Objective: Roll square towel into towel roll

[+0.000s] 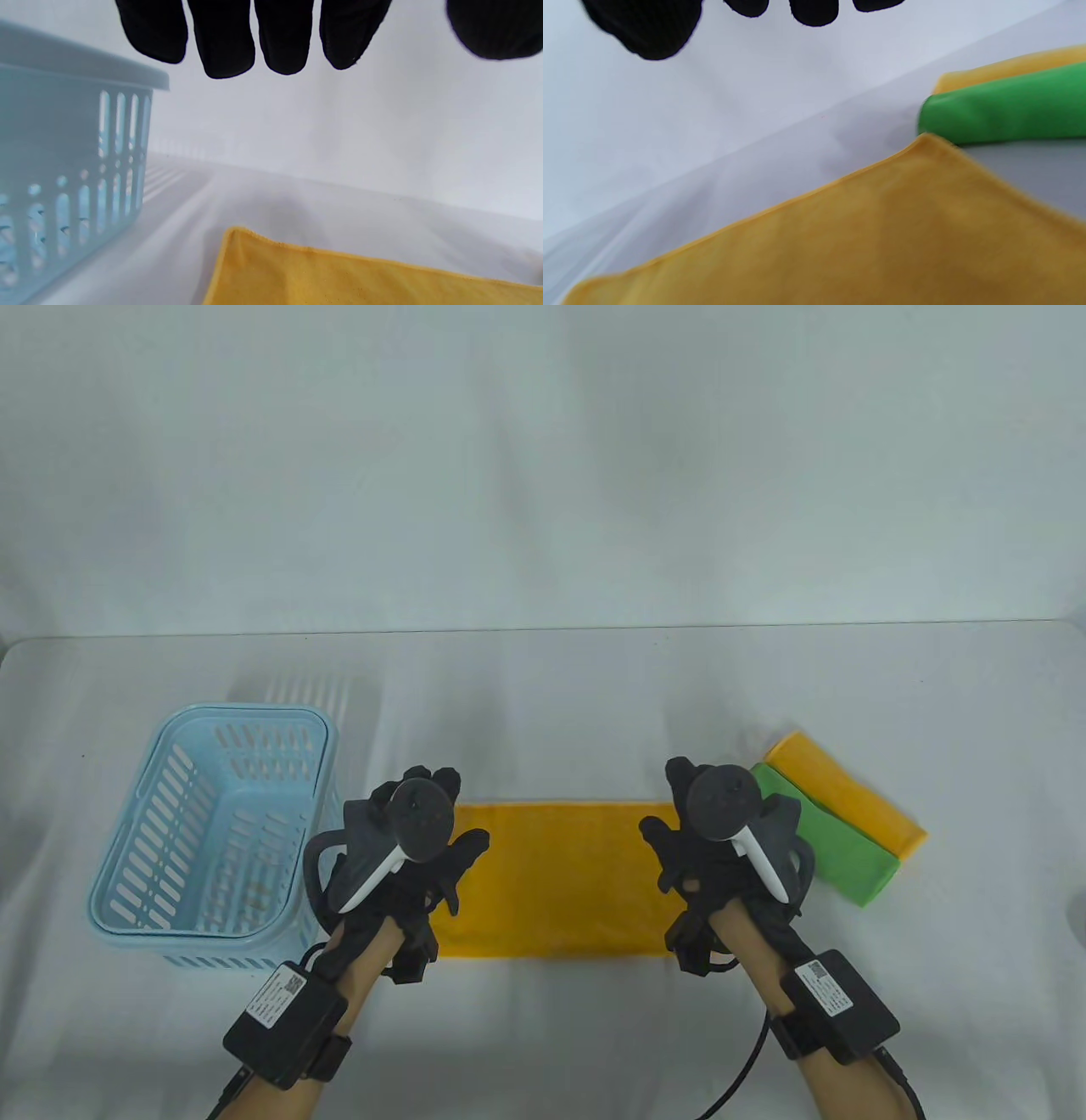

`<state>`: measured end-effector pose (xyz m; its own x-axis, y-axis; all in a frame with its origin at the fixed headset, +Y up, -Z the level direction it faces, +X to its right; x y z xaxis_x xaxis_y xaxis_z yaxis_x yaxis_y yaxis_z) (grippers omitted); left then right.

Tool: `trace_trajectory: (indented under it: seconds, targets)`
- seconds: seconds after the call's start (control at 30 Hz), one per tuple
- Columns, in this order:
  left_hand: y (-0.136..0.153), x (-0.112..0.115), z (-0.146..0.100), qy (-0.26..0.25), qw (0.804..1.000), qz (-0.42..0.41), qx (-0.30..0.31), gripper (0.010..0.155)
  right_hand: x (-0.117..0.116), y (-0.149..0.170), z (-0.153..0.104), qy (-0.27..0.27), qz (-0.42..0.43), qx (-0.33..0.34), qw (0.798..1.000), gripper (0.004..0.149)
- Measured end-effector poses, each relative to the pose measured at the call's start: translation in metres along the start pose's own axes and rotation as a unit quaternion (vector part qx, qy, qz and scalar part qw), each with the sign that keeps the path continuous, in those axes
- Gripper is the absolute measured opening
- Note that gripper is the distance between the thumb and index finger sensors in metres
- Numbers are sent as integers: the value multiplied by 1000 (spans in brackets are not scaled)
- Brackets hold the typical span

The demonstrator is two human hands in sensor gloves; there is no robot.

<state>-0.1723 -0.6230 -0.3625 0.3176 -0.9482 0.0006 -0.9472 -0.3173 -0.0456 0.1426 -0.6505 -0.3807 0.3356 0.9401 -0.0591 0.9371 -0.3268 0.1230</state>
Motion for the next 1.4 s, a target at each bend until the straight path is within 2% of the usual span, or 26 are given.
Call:
trace_trajectory:
  seconds: [0.2, 0.43, 0.73, 1.03, 1.2, 1.4]
  targets:
    - [14, -12, -29, -39, 998, -30, 27, 83, -26, -43, -20, -19, -20, 69, 997, 77]
    - [28, -24, -45, -59, 996, -59, 36, 82, -64, -98, -39, -47, -58, 142, 987, 77]
    - [37, -29, -46, -86, 996, -27, 23, 81, -141, -158, -54, -133, -122, 215, 960, 76]
    - [40, -34, -47, -89, 995, -44, 24, 81, -188, -191, -54, -196, -153, 234, 940, 70]
    - [40, -33, -47, -84, 995, -44, 24, 81, -197, -199, -45, -162, -187, 208, 946, 62]
    - [39, -32, -47, -78, 996, -42, 26, 81, -205, -207, -34, -155, -216, 184, 946, 69]
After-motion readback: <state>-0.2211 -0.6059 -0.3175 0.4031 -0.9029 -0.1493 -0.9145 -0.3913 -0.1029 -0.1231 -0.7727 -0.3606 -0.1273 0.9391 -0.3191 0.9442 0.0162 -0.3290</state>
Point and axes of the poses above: the tracker on the back of each hand, its own y axis roughly to the little-finger side, its own z axis roughly from the wrist to the fingertips, x = y × z, the point moved 3 cm from there along z, roughly from the wrist to the fingertips, and after that the axes turned 7 degrees about -z, right-handed, at the moved point
